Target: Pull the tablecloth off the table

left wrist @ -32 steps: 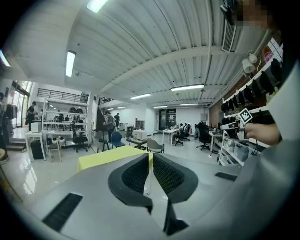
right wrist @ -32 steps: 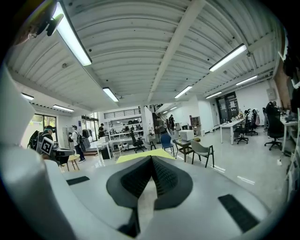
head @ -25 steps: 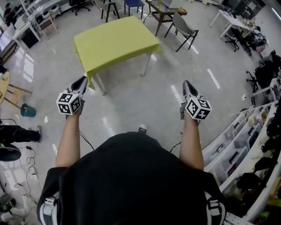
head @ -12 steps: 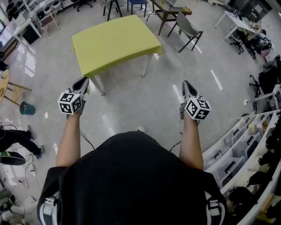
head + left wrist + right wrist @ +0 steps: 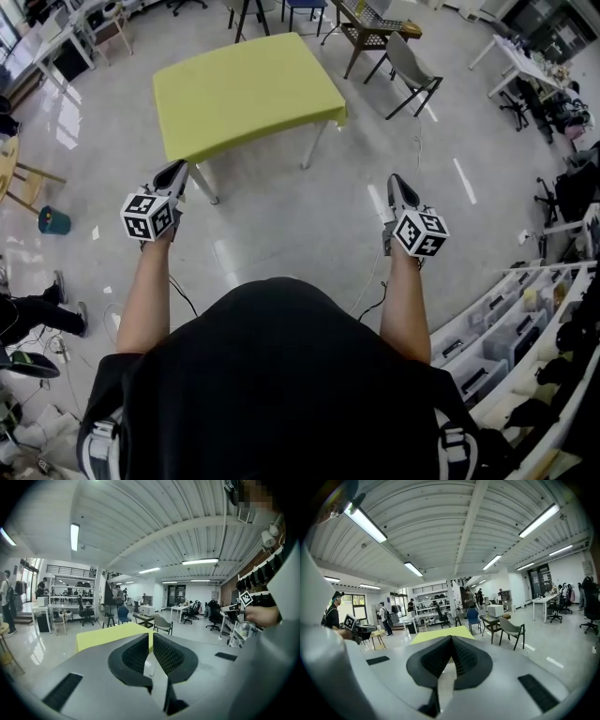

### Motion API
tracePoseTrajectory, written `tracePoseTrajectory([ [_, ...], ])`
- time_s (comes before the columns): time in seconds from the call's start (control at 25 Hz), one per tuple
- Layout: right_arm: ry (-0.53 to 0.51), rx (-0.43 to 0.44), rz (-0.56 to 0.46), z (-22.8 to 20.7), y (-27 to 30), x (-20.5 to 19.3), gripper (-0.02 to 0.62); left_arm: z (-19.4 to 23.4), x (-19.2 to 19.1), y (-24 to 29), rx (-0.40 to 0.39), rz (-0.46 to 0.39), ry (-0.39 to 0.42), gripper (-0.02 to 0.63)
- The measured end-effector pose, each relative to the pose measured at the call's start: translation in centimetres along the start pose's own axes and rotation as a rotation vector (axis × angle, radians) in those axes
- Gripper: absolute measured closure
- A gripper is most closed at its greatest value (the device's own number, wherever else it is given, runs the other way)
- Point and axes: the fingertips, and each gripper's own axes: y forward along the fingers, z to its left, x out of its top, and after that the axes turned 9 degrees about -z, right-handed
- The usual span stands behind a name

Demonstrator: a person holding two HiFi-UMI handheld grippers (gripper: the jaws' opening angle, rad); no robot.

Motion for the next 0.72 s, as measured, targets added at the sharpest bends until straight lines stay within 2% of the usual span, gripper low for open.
tracePoseTrajectory([
  [0.24, -0.001, 0.025, 0.013, -3.1, 2.7, -0.2, 0.577, -0.6, -0.6, 3.2, 0.026, 0.012, -0.015, 0.558],
  [0.56, 0.014, 0.063, 0.016, -8.1, 4.0, 0.2, 0.577, -4.1, -1.7, 7.6, 0.041, 0.028, -0.016, 0.558],
  [0.72, 0.016, 0.074, 0.017, -9.0, 4.8, -0.2, 0.577, -4.4, -2.3, 8.9, 0.038, 0.038, -0.020, 0.558],
])
